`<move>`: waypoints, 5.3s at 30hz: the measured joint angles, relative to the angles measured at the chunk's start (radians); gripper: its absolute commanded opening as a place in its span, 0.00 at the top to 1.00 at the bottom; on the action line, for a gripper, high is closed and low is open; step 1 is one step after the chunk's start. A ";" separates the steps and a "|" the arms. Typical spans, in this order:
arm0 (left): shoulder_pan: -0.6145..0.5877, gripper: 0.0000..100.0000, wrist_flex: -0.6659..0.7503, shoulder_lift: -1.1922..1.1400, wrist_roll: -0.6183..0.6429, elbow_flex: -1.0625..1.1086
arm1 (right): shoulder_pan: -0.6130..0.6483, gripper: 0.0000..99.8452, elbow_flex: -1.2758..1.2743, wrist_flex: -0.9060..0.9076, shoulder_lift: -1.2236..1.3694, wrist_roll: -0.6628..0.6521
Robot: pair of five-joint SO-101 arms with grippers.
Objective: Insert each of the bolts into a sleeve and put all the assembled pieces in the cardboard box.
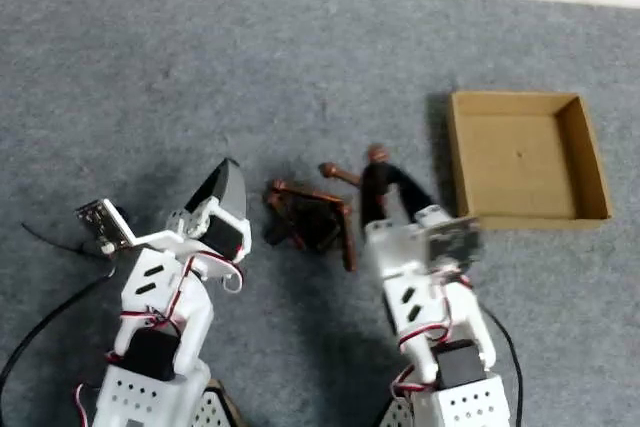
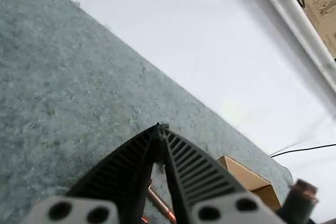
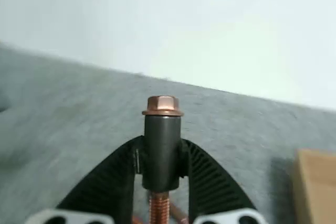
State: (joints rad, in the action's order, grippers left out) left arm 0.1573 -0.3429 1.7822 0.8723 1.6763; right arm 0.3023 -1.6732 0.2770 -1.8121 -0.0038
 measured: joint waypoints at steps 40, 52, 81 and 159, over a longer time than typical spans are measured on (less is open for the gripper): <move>0.005 0.99 0.000 0.000 0.000 0.000 | -0.497 0.87 0.218 -0.382 0.916 0.336; 0.005 0.99 0.000 0.000 0.000 0.000 | -0.543 0.87 0.509 -0.517 1.505 0.336; 0.009 0.99 0.000 0.000 0.000 0.000 | -0.129 0.86 0.149 -0.361 0.870 0.278; 0.009 0.99 0.000 0.000 0.000 0.000 | -0.077 0.84 1.194 0.169 2.033 0.816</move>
State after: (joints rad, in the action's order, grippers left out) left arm 0.1665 -0.3429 1.7822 0.8723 1.6763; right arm 0.2256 -0.4795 0.4457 0.2209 0.8124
